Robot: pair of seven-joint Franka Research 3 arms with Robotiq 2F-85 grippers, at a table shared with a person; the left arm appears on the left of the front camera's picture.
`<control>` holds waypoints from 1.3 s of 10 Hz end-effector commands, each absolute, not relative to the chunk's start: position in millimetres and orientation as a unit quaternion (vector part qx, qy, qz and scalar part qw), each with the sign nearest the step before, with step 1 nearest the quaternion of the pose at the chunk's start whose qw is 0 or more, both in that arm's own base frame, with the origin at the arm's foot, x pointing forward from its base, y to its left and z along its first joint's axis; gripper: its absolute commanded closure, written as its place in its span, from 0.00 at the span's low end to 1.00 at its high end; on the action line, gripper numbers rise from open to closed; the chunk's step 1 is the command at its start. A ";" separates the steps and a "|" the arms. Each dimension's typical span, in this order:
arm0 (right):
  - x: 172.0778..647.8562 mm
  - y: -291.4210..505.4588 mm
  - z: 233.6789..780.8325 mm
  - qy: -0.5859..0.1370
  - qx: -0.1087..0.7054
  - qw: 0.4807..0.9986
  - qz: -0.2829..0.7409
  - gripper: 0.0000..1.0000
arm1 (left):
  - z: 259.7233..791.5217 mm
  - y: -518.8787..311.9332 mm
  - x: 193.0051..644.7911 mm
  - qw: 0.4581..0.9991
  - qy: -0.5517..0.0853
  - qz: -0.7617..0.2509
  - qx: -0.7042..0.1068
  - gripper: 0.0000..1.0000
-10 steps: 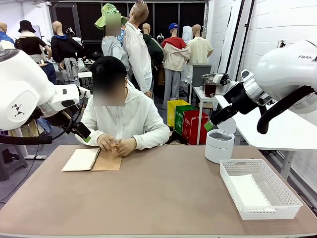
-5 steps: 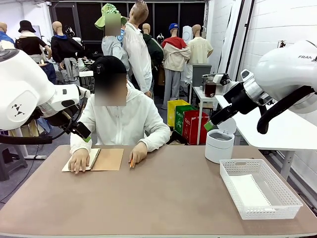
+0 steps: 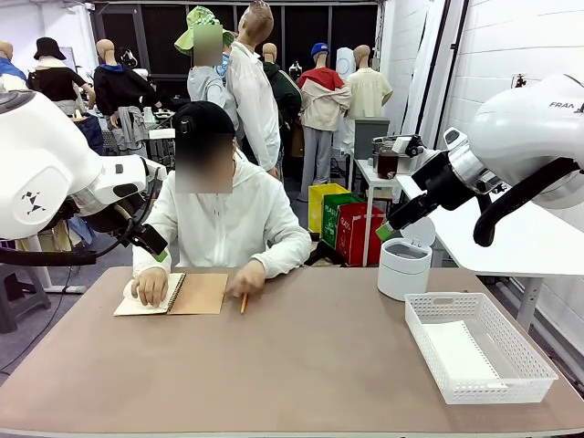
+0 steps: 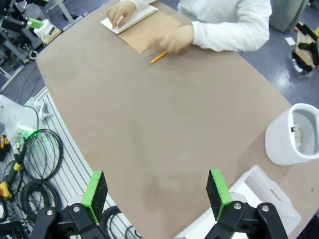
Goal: Sort the paper based on its condition.
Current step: If a person hands you a paper, place it in the Organizing basket , and if it's crumpled, put it in the Trash can.
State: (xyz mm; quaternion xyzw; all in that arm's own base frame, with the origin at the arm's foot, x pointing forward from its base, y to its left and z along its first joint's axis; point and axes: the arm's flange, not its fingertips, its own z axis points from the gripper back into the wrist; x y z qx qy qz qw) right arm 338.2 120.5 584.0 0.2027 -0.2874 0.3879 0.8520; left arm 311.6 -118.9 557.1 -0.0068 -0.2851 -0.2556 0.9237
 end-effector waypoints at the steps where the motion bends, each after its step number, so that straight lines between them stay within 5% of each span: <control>1: 337.8 123.6 584.4 -0.292 0.200 0.855 0.380 0.00 | 557.2 -118.0 312.0 0.923 -0.287 -0.254 -0.011 0.00; 13: 337.8 123.6 584.4 -0.292 0.200 0.855 0.380 0.00 | 557.2 -118.0 312.0 0.923 -0.287 -0.254 -0.011 0.00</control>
